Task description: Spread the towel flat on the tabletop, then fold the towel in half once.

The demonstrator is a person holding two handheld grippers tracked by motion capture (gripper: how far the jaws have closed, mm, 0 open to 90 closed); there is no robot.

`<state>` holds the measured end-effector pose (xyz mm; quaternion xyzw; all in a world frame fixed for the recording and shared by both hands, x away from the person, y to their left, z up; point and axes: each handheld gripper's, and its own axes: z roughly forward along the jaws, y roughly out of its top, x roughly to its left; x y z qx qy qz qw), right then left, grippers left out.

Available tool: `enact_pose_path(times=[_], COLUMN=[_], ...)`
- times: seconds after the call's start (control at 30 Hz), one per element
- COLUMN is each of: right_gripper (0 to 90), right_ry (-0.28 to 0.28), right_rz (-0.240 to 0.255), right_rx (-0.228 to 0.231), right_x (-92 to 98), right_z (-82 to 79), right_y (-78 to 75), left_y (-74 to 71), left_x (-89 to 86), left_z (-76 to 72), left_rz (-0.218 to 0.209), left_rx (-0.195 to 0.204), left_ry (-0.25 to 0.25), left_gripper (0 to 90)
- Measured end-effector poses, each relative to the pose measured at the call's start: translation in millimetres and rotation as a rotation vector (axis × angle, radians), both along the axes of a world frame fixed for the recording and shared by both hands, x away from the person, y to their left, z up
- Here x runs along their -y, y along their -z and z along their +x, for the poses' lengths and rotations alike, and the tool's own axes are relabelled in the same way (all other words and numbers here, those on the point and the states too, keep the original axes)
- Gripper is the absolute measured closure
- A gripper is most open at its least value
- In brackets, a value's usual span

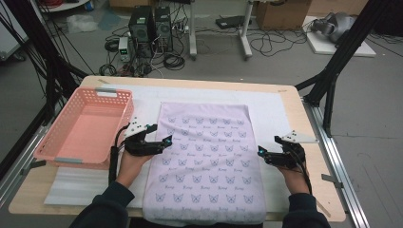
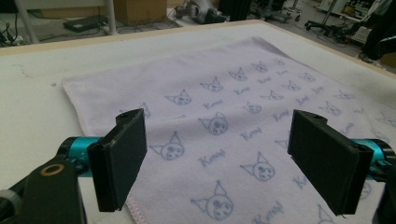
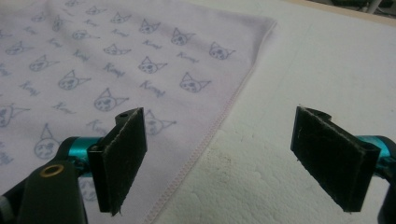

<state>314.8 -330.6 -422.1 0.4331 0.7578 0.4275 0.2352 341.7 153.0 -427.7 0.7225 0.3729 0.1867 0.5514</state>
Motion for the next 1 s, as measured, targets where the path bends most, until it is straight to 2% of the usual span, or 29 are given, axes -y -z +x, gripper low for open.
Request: enact_pose_path(times=[0.3, 0.43, 0.6, 0.67, 0.83, 1.0], right_gripper=[17.4, 17.4, 17.4, 17.4, 17.7, 17.8], right_ry=[-0.001, 0.0, 0.0, -0.003, -0.011, -0.007], right_rz=[-0.004, -0.006, -0.01, -0.011, -0.009, -0.004], right_rx=[-0.009, -0.017, -0.036, -0.046, -0.06, -0.073], right_x=[-0.9, 0.3, 1.1, 0.3, -0.8, -0.8], right_z=[1.0, 1.9, 5.0, 5.8, 9.1, 13.6], right_y=[1.8, 4.2, 7.0, 8.2, 10.0, 11.6], left_y=[1.0, 4.1, 6.0, 7.7, 13.3, 15.2], left_x=[-3.7, -4.3, -5.6, -6.1, -6.0, -4.3], left_z=[2.1, 4.3, 6.1, 7.7, 13.7, 15.6], left_rz=[-0.009, 0.008, 0.013, 0.028, 0.012, 0.013], left_rx=[-0.009, -0.038, -0.054, -0.066, -0.093, -0.106], left_ry=[-0.022, -0.03, -0.047, -0.041, -0.065, -0.081], left_gripper=[20.1, 20.1, 20.1, 20.1, 20.7, 22.1])
